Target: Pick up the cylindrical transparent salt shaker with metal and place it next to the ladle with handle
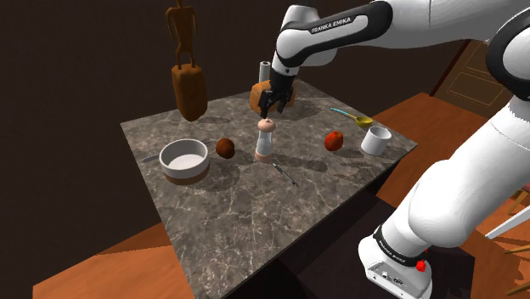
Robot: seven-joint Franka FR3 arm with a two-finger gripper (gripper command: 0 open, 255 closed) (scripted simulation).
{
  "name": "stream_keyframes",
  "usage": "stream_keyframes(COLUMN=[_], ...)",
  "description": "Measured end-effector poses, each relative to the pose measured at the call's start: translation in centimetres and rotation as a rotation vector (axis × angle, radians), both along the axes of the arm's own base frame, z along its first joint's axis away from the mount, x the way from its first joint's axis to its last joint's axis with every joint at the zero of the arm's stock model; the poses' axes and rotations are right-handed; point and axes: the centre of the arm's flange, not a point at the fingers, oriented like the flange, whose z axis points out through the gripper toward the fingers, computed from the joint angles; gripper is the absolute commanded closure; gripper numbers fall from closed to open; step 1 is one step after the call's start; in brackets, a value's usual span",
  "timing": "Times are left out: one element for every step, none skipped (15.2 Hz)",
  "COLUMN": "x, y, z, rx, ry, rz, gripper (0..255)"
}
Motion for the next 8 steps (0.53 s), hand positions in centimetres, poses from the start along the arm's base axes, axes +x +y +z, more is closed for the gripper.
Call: stream_keyframes(x=[1.2, 1.8, 2.1, 2.3, 2.3, 2.4, 2.5, 2.6], y=[0.1, -0.1, -0.1, -0.2, -0.2, -0.1, 0.1, 0.1], z=[-0.6, -1.1, -1.6, -2.2, -2.5, -3.0, -3.5, -4.0], rx=[0.000, 0.000, 0.000, 0.000, 0.000, 0.000, 0.000, 0.000], ry=[-0.006, -0.009, -0.010, -0.011, -0.011, -0.012, -0.012, -0.012], rz=[-0.005, -0.008, -0.009, -0.010, -0.010, -0.010, -0.010, -0.010], gripper=[0, 0, 0, 0, 0, 0, 0, 0])
